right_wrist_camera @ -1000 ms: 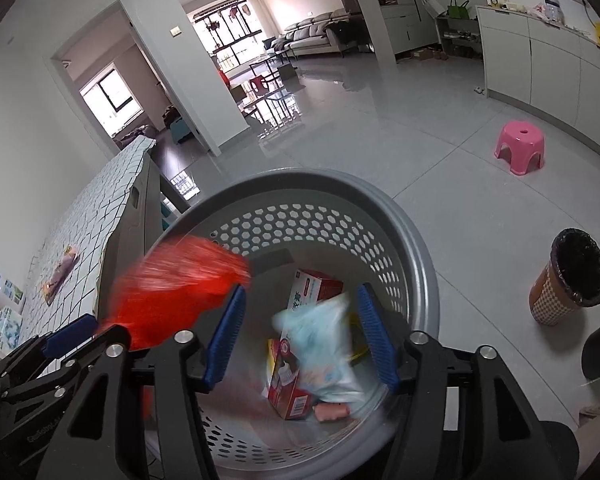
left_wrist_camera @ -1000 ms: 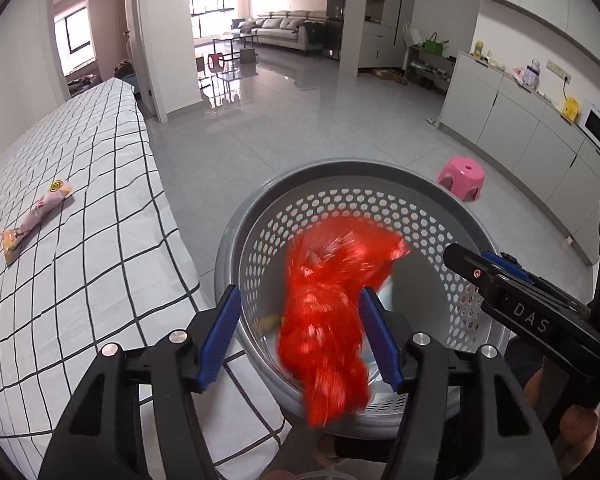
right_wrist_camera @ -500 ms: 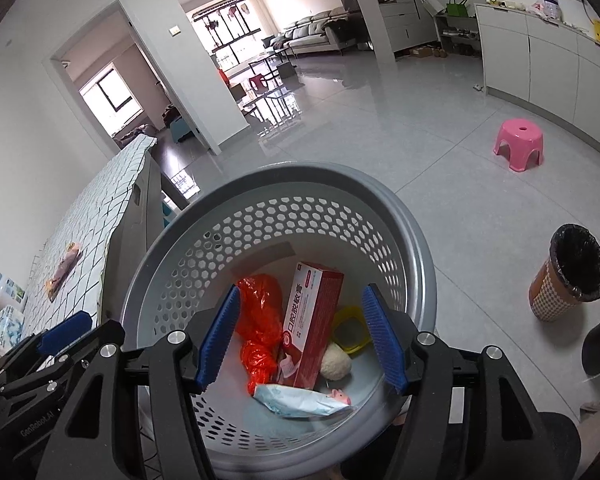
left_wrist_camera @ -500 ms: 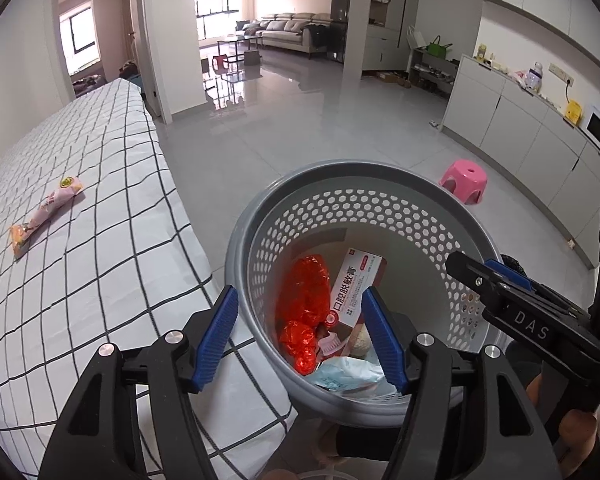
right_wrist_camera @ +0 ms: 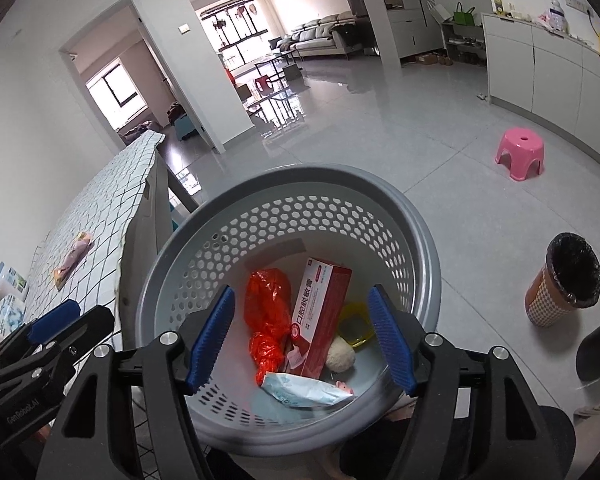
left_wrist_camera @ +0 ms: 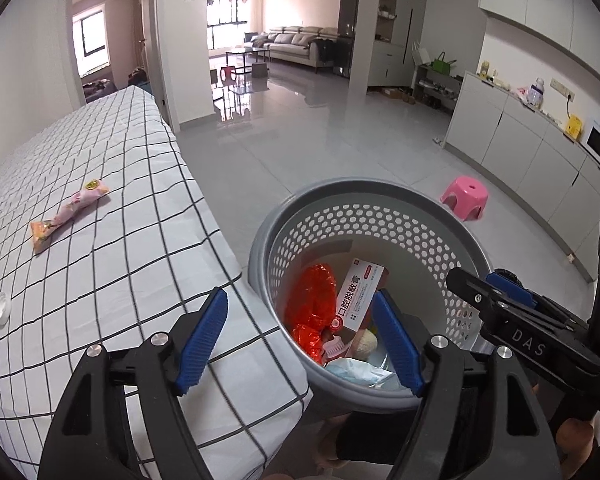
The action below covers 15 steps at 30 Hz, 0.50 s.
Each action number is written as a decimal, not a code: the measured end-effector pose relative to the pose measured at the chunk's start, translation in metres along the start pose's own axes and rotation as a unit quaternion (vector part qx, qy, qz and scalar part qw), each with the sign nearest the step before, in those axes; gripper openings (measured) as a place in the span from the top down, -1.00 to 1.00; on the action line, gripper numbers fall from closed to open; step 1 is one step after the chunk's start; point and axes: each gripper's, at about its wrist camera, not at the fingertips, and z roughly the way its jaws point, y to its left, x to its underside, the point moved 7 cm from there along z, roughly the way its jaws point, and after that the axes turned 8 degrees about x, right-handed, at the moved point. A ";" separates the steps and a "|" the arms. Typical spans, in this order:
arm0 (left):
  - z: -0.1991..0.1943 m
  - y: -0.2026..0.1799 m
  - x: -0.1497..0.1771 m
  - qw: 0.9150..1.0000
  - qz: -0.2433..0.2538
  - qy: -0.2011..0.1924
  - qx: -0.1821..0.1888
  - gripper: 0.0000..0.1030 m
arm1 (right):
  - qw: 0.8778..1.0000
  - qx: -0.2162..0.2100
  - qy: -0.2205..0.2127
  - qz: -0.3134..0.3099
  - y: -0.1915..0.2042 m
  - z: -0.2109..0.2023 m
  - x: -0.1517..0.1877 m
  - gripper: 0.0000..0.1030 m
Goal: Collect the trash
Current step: 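Move both open grippers back from the basket toward the table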
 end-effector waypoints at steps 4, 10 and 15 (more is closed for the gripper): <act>-0.013 0.007 -0.001 1.000 -0.004 -0.012 -0.004 -0.42 | 1.000 -0.002 -0.007 -0.007 0.009 -0.010 0.001 -0.29; -0.036 0.030 -0.002 0.999 -0.018 -0.039 -0.018 -0.49 | 1.000 -0.012 -0.013 -0.025 0.030 -0.021 0.006 -0.40; -0.058 0.062 0.000 0.997 -0.038 -0.057 -0.047 -0.59 | 0.998 -0.028 -0.012 -0.049 0.060 -0.025 0.013 -0.41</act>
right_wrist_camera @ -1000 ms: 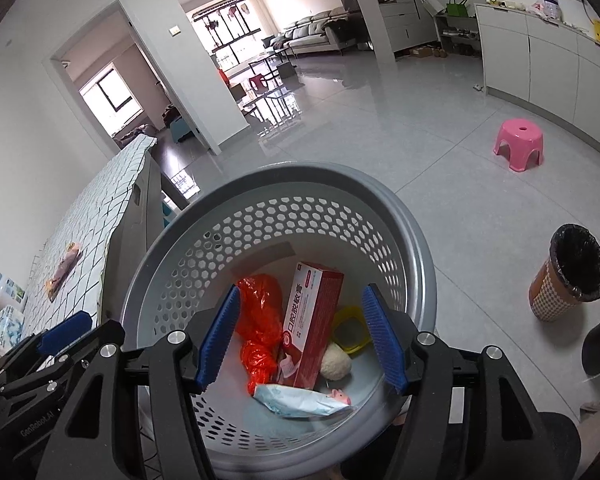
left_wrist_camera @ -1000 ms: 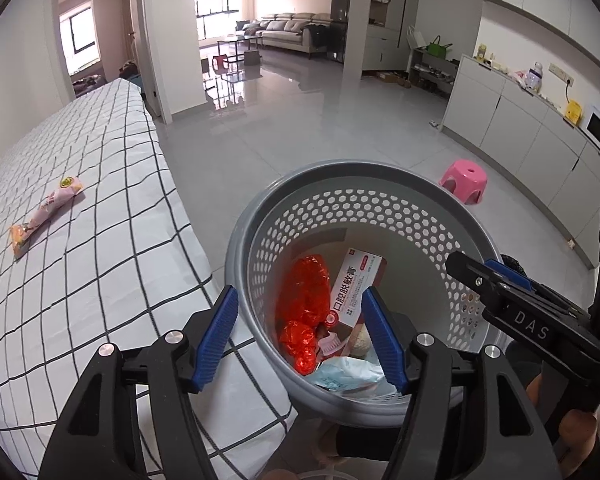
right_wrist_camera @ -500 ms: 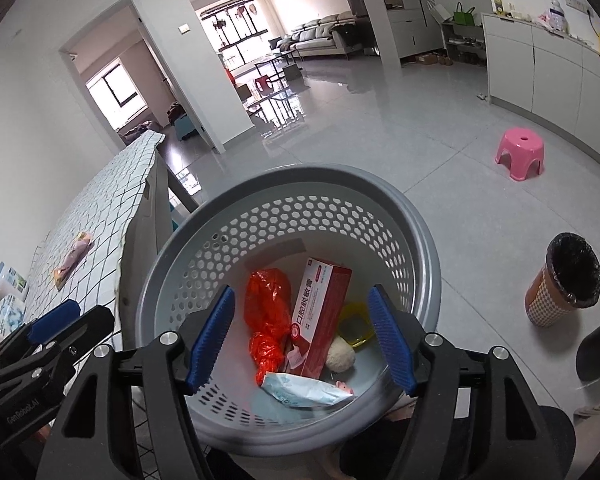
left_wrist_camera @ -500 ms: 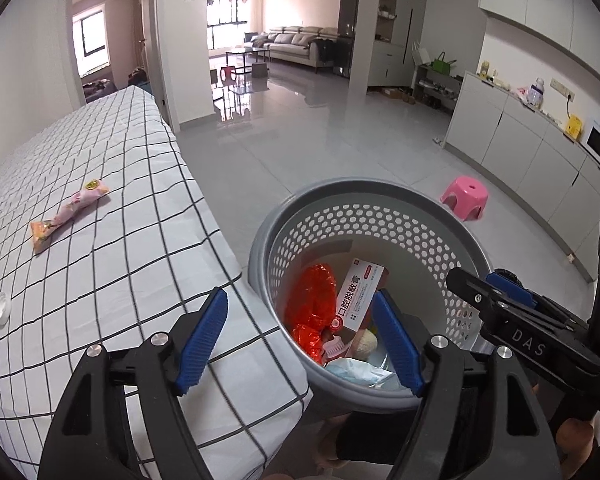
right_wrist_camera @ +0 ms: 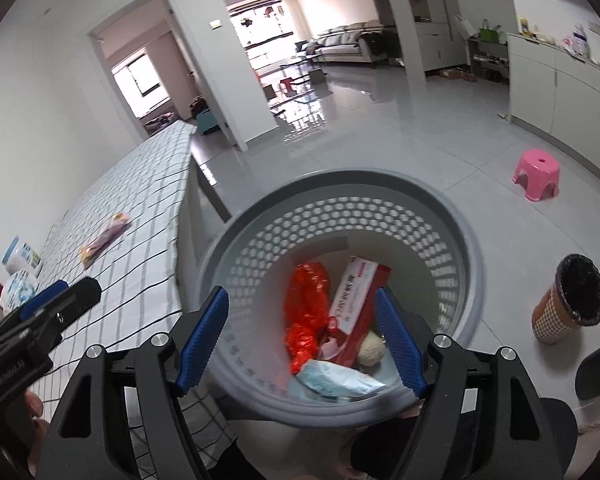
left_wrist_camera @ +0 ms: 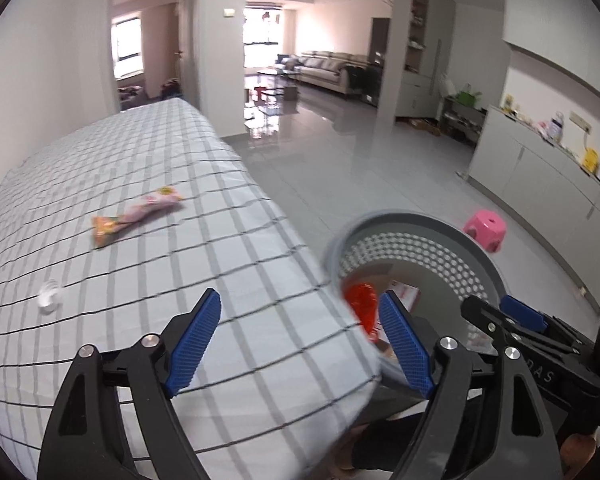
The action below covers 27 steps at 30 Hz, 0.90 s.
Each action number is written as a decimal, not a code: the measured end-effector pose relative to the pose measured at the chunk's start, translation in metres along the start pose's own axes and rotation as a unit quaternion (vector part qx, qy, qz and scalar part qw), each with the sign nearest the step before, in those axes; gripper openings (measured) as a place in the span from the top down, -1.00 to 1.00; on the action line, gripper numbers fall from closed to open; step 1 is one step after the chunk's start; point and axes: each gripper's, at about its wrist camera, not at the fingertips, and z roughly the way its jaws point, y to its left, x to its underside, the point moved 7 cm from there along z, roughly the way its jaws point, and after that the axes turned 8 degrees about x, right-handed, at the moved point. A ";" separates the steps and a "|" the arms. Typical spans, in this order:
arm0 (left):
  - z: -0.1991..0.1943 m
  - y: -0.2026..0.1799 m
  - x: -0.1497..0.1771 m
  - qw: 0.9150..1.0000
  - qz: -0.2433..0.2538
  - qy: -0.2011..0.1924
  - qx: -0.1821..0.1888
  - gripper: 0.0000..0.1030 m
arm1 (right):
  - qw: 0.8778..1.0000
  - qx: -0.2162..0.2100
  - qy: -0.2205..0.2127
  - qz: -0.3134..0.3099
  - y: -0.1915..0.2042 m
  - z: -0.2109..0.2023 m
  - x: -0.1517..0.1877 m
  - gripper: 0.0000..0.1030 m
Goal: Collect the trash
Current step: 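Move both open grippers back from the basket toward the table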
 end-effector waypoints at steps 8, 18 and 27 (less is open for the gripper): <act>-0.030 0.079 0.003 0.996 -0.048 -0.025 -0.072 -0.62 | 0.997 -0.039 0.007 -0.060 0.064 0.003 0.010 -0.44; -0.067 0.177 0.013 0.980 -0.100 -0.041 -0.166 -0.62 | 0.991 -0.074 0.018 -0.110 0.127 0.014 0.014 -0.44; -0.078 0.222 0.022 0.972 -0.127 -0.038 -0.195 -0.64 | 0.983 -0.112 0.024 -0.147 0.190 0.024 0.007 -0.44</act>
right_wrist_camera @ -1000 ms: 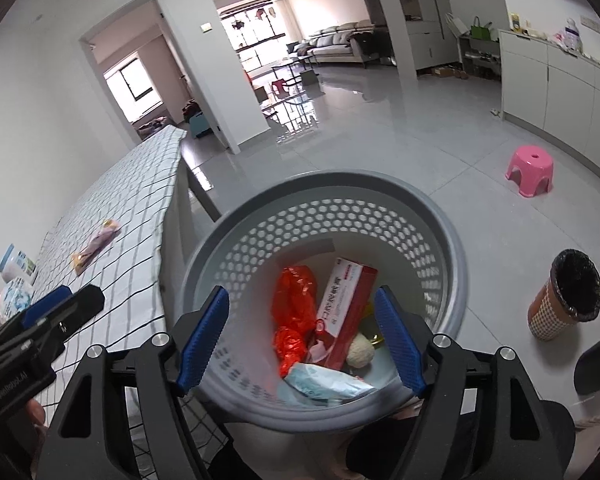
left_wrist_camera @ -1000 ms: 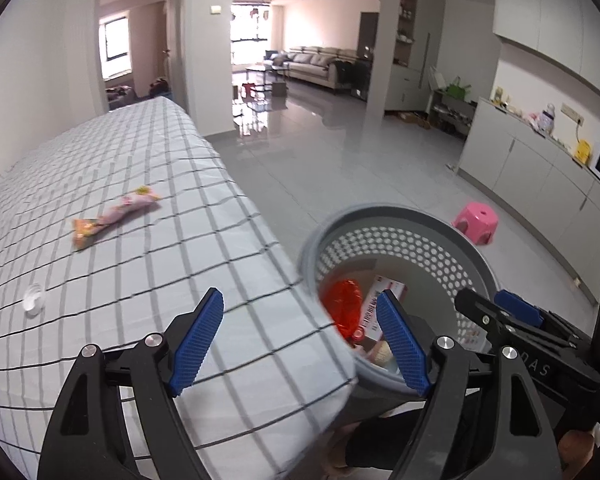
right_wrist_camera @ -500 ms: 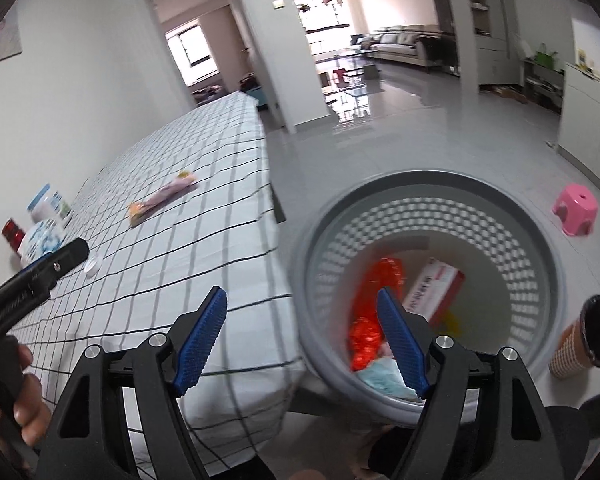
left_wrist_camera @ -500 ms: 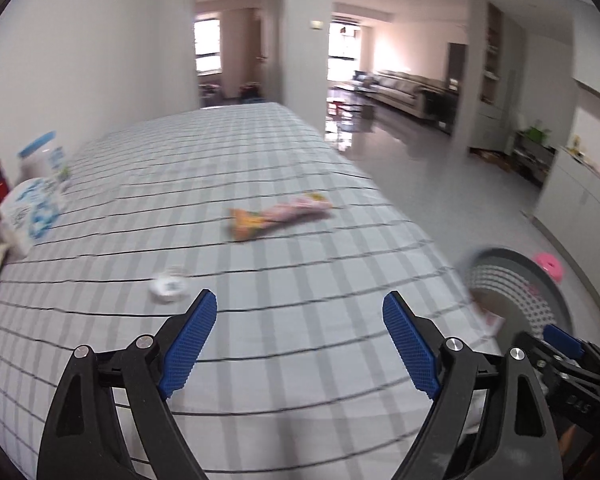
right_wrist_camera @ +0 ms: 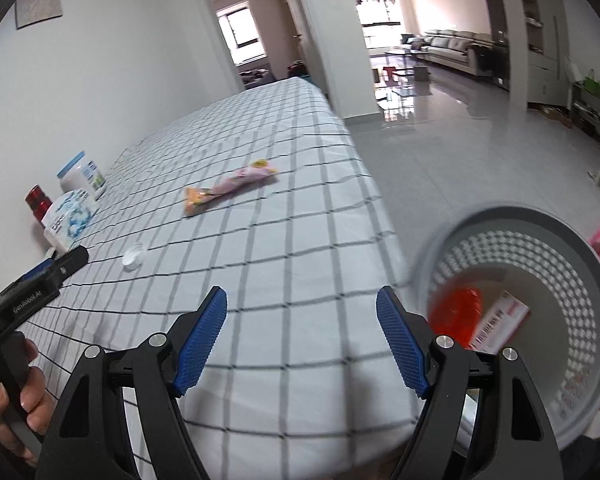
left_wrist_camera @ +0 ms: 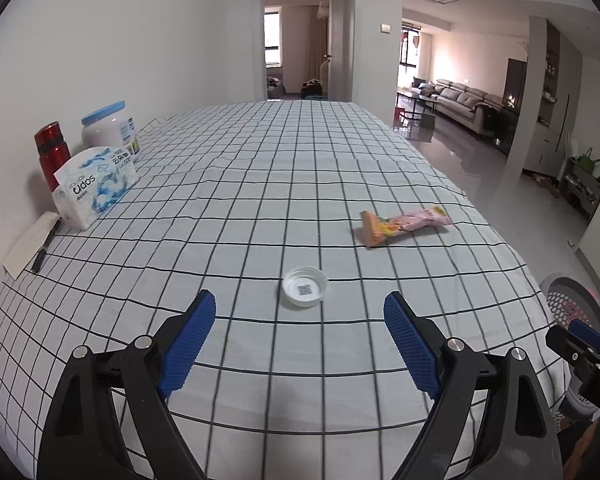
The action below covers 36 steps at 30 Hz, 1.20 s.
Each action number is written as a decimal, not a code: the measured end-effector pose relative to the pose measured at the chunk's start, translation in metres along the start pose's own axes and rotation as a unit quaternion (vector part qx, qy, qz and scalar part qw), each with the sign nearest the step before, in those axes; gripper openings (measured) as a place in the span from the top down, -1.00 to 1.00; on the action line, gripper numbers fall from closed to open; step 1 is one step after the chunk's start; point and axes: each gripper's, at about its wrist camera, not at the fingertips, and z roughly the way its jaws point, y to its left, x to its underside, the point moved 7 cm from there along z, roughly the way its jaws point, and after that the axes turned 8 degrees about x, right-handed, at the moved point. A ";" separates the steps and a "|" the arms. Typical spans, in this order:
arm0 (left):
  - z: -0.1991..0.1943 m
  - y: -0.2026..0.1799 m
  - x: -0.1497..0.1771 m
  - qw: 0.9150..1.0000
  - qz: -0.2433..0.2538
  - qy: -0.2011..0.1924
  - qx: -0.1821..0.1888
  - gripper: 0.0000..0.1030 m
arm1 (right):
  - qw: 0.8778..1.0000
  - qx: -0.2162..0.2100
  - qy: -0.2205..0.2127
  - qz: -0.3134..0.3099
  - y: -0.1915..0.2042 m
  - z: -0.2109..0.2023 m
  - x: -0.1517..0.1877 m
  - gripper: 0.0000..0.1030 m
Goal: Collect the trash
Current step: 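Move both open grippers back from the basket toward the table, then close the left gripper on the white bottle cap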
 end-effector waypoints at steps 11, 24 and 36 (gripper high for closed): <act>0.021 0.025 0.003 0.999 -0.015 0.029 -0.007 -0.64 | 0.999 -0.033 0.010 -0.039 0.057 0.032 -0.021 -0.44; 0.068 0.023 0.009 0.996 -0.005 0.086 -0.003 -0.64 | 0.998 -0.049 0.023 -0.037 0.067 0.055 -0.031 -0.44; 0.102 0.011 0.005 0.993 0.003 0.119 0.013 -0.30 | 0.998 -0.042 0.030 -0.028 0.057 0.060 -0.028 -0.44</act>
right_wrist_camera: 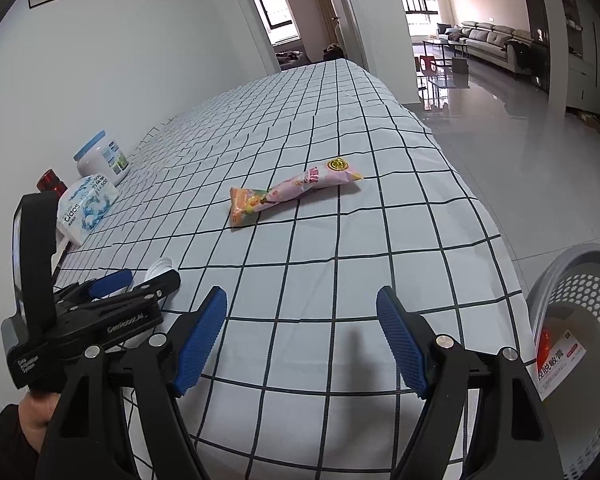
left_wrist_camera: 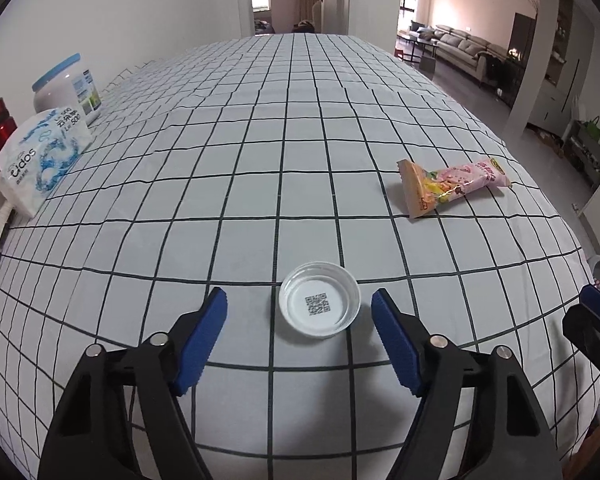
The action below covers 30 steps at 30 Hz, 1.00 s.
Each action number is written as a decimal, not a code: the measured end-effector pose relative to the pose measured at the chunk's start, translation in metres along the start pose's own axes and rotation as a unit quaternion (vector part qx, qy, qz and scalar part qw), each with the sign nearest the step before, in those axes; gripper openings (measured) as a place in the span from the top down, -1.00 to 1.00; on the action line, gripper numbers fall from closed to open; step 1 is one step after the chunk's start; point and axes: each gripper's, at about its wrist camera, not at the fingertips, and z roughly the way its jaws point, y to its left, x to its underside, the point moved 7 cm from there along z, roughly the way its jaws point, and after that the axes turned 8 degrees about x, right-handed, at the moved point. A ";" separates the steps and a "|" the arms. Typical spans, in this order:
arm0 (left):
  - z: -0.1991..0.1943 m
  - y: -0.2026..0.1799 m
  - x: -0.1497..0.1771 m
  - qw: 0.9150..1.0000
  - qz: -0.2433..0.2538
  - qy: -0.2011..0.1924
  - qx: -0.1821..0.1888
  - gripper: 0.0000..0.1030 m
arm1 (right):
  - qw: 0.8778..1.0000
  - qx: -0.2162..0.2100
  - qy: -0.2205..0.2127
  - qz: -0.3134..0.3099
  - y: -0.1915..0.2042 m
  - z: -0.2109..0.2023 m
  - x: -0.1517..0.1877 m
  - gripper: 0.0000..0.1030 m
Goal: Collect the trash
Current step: 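Close the left gripper on the white bottle cap, then grasp the pink snack wrapper with the right gripper while the left gripper holds the cap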
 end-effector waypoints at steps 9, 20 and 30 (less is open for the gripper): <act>-0.002 -0.006 0.001 1.000 0.002 -0.009 0.026 0.24 | 1.000 0.014 0.010 -0.012 0.008 0.007 0.003 -0.44; -0.035 0.029 -0.017 0.997 -0.024 -0.075 -0.019 0.24 | 1.000 0.018 0.012 0.001 0.026 0.024 -0.019 -0.44; -0.048 0.041 -0.021 0.994 -0.038 -0.096 -0.030 0.24 | 0.998 0.039 0.027 0.042 0.035 0.055 -0.051 -0.44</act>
